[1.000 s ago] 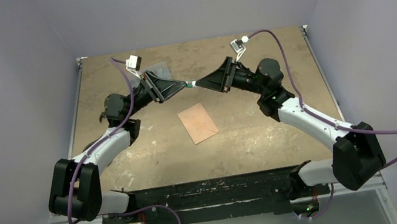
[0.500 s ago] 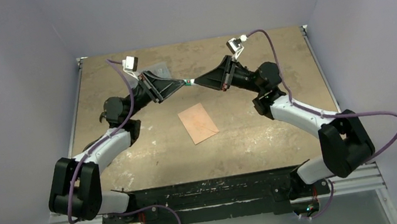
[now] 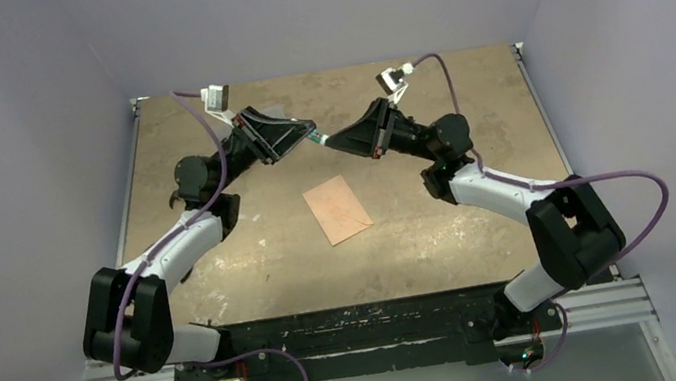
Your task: Place the letter into the envelope and seal it
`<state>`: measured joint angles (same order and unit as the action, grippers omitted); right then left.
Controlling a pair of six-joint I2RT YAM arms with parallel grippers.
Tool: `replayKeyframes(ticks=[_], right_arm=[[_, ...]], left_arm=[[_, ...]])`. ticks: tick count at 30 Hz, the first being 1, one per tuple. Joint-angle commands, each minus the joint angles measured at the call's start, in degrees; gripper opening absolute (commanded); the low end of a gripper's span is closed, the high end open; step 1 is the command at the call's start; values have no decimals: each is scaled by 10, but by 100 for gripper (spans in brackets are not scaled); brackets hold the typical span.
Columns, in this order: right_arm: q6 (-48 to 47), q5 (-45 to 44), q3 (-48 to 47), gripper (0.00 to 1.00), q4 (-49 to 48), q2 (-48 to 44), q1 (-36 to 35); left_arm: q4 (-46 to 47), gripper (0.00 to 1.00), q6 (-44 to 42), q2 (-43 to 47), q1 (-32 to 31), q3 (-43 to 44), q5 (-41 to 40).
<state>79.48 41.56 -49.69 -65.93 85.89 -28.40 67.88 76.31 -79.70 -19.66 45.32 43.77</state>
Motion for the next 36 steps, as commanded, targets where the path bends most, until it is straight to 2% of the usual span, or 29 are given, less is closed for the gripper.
replayKeyframes(ticks=[1,4,6,11,17,26,33,36], right_arm=[[12,47,-32,0,-37,29,-86],[2,35,-37,0,-20,19,-85],[-33,2,-38,0,32,-1,-79],[-94,-50,-18,0,117,-54,-58],[-150,-105,14,0,218,-112,-48],[-212,-111,23,0,320,-168,7],[-212,-125,32,0,319,-179,23],[-205,-148,43,0,299,-190,26]], left_arm=[[-36,0,-29,-17,-80,27,73],[-50,0,-29,-18,-95,22,81],[-77,0,-43,-1,-95,10,71],[-322,0,-199,76,-68,39,15],[-436,0,-268,103,-46,73,-26],[-449,0,-245,98,-32,58,7],[-443,0,-216,102,-31,42,10],[-439,0,-179,107,-31,31,-20]])
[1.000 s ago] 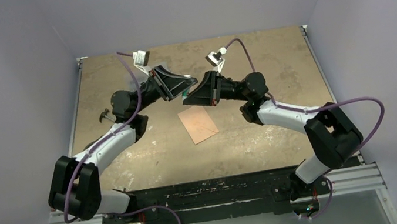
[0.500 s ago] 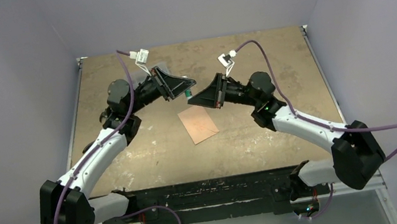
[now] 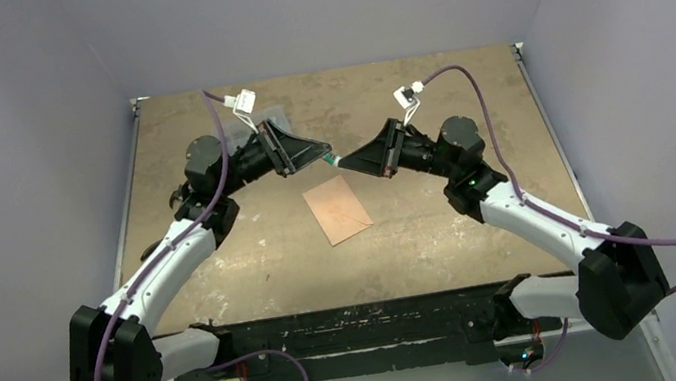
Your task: Place the letter into the envelope and seal it
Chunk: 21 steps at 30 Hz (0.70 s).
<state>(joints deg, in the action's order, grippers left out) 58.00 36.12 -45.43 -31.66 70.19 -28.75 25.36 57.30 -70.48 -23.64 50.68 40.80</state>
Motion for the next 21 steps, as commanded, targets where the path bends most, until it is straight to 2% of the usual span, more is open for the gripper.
replayKeyframes(ticks=[1,2,7,9,11,16,21], right_arm=[[16,-99,7,0,-57,-36,29],[27,-104,15,1,-70,-38,28],[77,-104,49,54,-153,-29,29],[91,-101,63,70,-176,-30,28],[90,-101,68,75,-172,-33,28],[80,-96,60,77,-124,-25,28],[86,-61,51,75,-140,13,25]], left_arm=[[-9,0,33,16,9,-29,-11],[7,0,63,14,9,-38,-28],[84,0,186,2,9,-71,-111],[90,0,209,-5,9,-73,-136],[97,0,227,-11,9,-73,-148],[105,0,255,-15,9,-75,-171],[113,0,282,-22,9,-77,-166]])
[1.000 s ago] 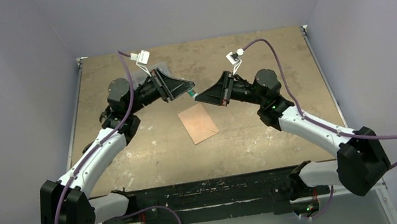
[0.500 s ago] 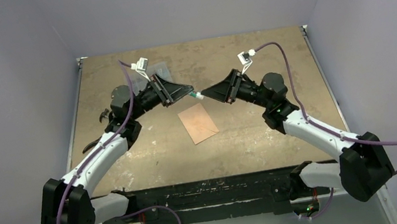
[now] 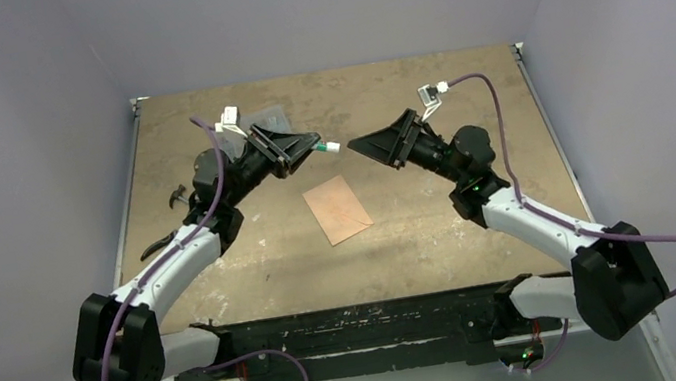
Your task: Place the letter into the envelope and seal it
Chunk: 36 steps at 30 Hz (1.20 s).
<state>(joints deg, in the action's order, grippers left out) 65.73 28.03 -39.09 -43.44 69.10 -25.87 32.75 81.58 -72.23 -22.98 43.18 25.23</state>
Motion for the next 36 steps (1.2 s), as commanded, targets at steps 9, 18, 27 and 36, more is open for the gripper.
replayKeyframes(ticks=[9,18,27,36], right_arm=[[40,48,-49,67,-92,83,-11],[69,47,-65,44,-133,116,-18],[98,34,-69,4,-151,136,-38],[105,-53,-74,0,-178,154,-71]], left_arm=[[55,0,61,-5,2,-2,8],[74,0,74,-12,2,-6,18],[97,0,86,-17,-2,-10,19],[138,0,117,-19,-34,-33,26]])
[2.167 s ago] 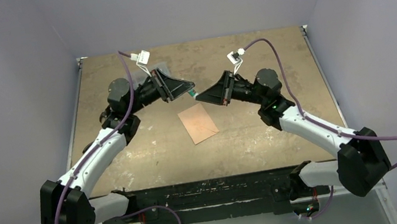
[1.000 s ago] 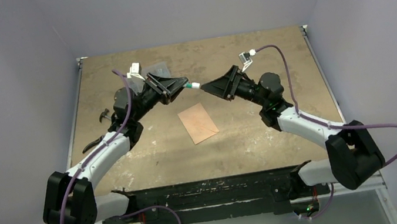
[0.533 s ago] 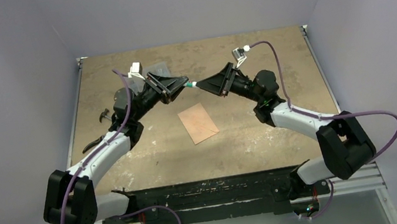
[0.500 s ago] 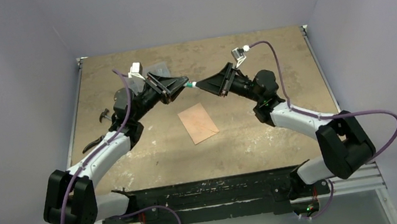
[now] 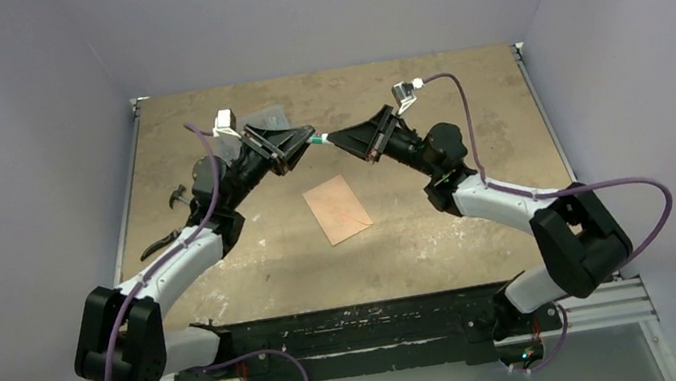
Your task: Place the letter into the envelope and seal it
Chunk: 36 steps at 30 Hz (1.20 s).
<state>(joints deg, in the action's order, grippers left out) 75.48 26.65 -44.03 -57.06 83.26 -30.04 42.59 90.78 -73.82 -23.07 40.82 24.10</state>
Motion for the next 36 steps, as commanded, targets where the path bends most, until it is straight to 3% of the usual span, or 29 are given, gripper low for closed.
replayKeyframes(ticks=[1,11,21,36], right_arm=[[8,-40,-25,0,-51,20,-34],[59,-1,-53,0,-127,72,-61],[22,-1,-90,0,-45,85,-84],[7,5,-114,0,-8,129,-109]], left_arm=[[42,0,28,-4,-35,-10,41],[101,0,36,-35,-44,7,110],[139,0,38,-66,-65,22,123],[170,0,45,-103,-89,68,142]])
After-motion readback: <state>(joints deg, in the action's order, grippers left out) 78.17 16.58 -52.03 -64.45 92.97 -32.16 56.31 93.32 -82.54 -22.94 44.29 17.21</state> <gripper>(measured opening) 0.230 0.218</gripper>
